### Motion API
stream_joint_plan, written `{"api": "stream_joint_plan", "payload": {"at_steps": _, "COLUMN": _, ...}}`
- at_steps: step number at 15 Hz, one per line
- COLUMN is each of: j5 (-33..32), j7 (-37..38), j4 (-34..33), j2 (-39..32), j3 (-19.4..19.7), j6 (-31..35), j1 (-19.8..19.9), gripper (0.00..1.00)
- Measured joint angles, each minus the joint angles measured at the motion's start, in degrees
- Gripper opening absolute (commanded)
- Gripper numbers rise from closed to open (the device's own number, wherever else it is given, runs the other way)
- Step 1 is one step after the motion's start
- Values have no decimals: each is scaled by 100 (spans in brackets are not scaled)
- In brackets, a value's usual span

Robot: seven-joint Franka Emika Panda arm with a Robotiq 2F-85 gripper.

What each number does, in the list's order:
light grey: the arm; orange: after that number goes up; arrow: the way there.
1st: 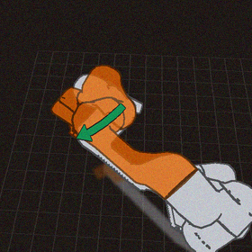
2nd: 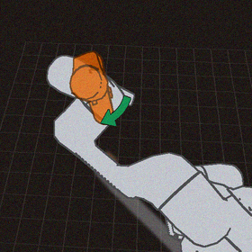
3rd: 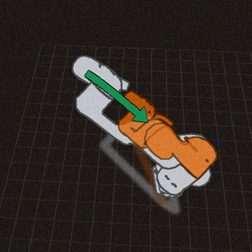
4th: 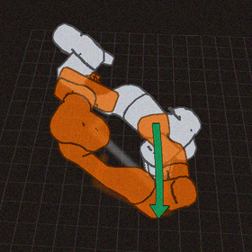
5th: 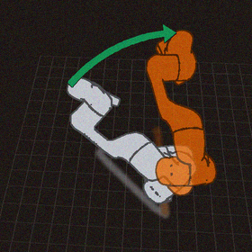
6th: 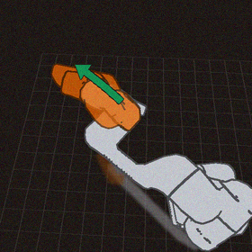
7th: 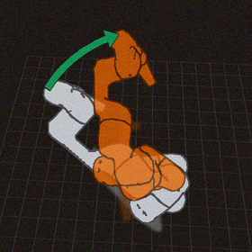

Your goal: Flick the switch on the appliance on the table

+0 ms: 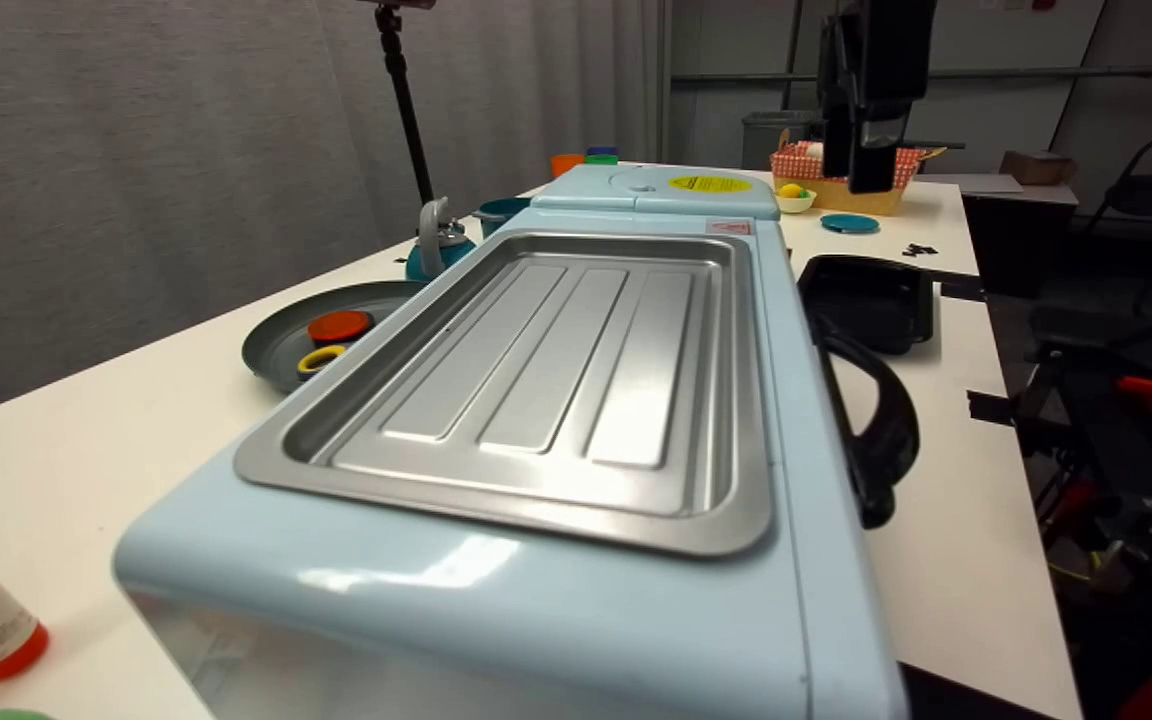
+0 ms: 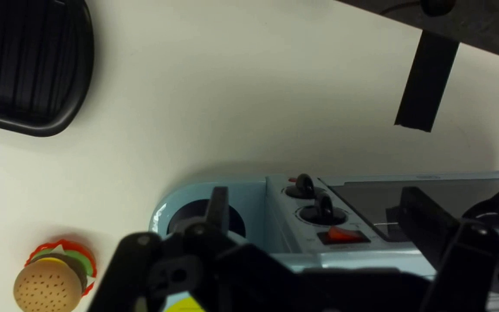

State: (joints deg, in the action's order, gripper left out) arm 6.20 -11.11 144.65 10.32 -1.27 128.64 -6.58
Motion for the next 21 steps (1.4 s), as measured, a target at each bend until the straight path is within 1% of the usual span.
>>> {"api": "stream_joint_plan", "payload": {"at_steps": 4, "j5": 28, "j7": 232, "j4": 120, "j2": 9, "j3": -216, "j6": 0, "j1": -24, "gripper": 100}}
{"api": "stream_joint_plan", "payload": {"at_steps": 5, "j5": 28, "j7": 302, "j4": 154, "j2": 9, "j3": -266, "j6": 0, "j1": -26, "gripper": 91}}
{"api": "stream_joint_plan", "payload": {"at_steps": 6, "j5": 28, "j7": 362, "j4": 189, "j2": 9, "j3": -303, "j6": 7, "j1": -27, "gripper": 74}}
{"api": "stream_joint_plan", "payload": {"at_steps": 8, "j5": 28, "j7": 466, "j4": 266, "j2": 9, "j3": -351, "j6": 40, "j1": -28, "gripper": 58}}
{"api": "stream_joint_plan", "payload": {"at_steps": 9, "j5": 28, "j7": 502, "j4": 301, "j2": 9, "j3": -360, "j6": 76, "j1": -28, "gripper": 49}}
{"api": "stream_joint_plan", "payload": {"at_steps": 11, "j5": 28, "j7": 553, "j4": 357, "j2": 9, "j3": -364, "j6": 169, "j1": -28, "gripper": 35}}
{"api": "stream_joint_plan", "payload": {"at_steps": 15, "j5": 28, "j7": 578, "j4": 448, "j2": -3, "j3": -363, "j6": 430, "j1": -27, "gripper": 5}}
{"api": "stream_joint_plan", "payload": {"at_steps": 16, "j5": 28, "j7": 579, "j4": 458, "j2": -13, "j3": -363, "j6": 492, "j1": -27, "gripper": 0}}
{"api": "stream_joint_plan", "payload": {"at_steps": 21, "j5": 28, "j7": 759, "j4": 522, "j2": -134, "j3": -363, "j6": 884, "j1": -26, "gripper": 0}}
